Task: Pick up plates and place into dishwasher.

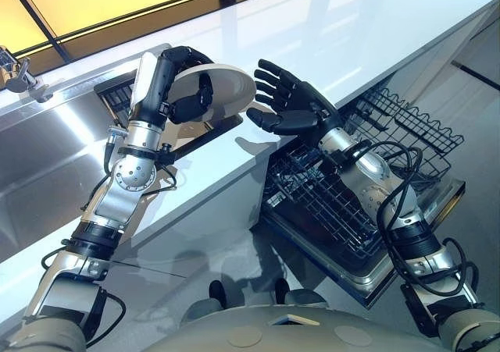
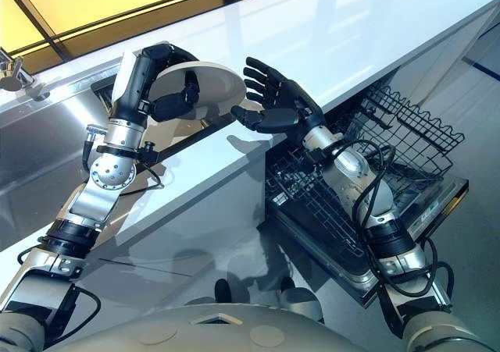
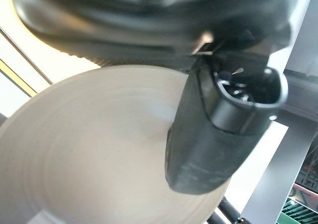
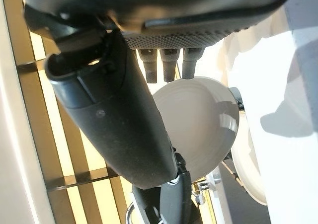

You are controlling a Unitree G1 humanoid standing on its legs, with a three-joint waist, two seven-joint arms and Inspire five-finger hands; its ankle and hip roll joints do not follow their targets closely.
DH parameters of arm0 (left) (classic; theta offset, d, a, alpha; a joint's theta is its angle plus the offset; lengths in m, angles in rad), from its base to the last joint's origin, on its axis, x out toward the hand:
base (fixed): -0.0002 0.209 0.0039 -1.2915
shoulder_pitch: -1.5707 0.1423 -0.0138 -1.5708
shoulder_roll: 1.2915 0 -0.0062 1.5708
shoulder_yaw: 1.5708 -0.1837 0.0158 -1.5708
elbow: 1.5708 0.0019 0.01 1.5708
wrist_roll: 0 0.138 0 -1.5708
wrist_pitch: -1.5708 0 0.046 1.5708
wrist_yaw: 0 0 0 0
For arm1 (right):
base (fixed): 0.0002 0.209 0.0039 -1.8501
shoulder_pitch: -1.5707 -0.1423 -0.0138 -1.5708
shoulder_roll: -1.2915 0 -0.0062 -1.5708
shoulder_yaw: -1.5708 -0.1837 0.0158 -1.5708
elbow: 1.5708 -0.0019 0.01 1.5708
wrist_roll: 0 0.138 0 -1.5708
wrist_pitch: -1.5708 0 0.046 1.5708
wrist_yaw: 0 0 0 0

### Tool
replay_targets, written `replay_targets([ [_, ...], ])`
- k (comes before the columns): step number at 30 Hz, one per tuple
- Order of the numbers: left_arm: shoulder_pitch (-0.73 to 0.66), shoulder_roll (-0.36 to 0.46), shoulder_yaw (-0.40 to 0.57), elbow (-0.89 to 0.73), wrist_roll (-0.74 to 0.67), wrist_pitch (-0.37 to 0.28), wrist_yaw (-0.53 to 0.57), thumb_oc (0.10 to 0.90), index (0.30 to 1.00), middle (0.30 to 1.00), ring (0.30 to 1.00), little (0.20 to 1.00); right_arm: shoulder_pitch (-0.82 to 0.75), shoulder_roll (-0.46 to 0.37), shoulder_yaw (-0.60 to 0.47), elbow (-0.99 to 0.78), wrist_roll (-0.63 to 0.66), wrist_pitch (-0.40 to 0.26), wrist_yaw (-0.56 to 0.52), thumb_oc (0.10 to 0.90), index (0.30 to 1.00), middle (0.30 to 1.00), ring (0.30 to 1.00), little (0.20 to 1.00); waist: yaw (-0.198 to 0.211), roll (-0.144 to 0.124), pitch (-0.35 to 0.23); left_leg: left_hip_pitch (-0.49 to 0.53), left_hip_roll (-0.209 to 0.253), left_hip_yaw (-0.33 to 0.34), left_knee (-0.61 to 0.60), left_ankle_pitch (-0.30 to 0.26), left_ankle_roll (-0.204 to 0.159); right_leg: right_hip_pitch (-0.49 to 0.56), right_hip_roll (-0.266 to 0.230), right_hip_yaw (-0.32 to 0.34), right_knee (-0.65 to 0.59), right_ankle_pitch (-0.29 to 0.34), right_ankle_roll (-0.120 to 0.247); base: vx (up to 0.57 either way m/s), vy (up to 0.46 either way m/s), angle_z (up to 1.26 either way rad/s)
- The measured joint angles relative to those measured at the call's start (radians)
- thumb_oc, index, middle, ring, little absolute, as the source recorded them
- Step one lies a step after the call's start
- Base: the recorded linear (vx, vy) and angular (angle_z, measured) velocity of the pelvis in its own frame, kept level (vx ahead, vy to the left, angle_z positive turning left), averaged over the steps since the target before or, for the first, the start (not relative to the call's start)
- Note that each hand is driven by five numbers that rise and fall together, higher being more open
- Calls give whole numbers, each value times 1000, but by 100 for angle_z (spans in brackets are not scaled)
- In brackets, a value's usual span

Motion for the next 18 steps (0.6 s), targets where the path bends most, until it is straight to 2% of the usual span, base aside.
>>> replay_targets([
  [7, -10, -2, -1, 0, -28, 18, -27, 100, 300, 300, 300, 200, -12, -1, 3, 6, -14, 0, -4, 800, 900, 900, 900, 900, 1, 0, 0, 0, 0, -2, 0, 0, 0, 1, 0, -2, 0, 0, 0, 0, 0, 0],
  [10, -12, -4, -1, 0, -48, 24, -37, 100, 300, 300, 300, 200, -34, -1, 18, 10, -23, -1, -37, 800, 900, 900, 900, 900, 1, 0, 0, 0, 0, -2, 0, 1, 0, 1, 0, -3, 0, 0, 0, 0, 0, 0],
  [18, -51, -11, -32, -13, -78, 41, -70, 100, 300, 300, 300, 200, -97, -6, 38, 44, -332, -31, -131, 800, 900, 900, 900, 900, 9, 0, 0, -1, -1, -5, 0, 2, 0, 3, 0, -8, 0, 0, 0, 0, -1, 1],
])
